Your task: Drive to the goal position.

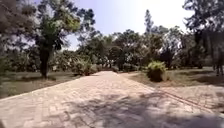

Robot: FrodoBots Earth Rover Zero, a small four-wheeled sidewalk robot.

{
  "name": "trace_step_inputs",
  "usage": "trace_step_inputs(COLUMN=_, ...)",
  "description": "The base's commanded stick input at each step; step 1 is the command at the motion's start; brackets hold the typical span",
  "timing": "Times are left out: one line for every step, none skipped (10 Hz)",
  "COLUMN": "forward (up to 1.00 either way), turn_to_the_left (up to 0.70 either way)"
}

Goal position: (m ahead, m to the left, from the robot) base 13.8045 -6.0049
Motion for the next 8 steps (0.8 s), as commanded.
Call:
trace_step_inputs(forward=0.50, turn_to_the_left=0.00)
trace_step_inputs(forward=0.50, turn_to_the_left=0.00)
trace_step_inputs(forward=0.50, turn_to_the_left=0.00)
trace_step_inputs(forward=0.50, turn_to_the_left=0.00)
trace_step_inputs(forward=0.50, turn_to_the_left=0.00)
trace_step_inputs(forward=0.50, turn_to_the_left=0.00)
trace_step_inputs(forward=0.50, turn_to_the_left=0.00)
trace_step_inputs(forward=0.50, turn_to_the_left=0.00)
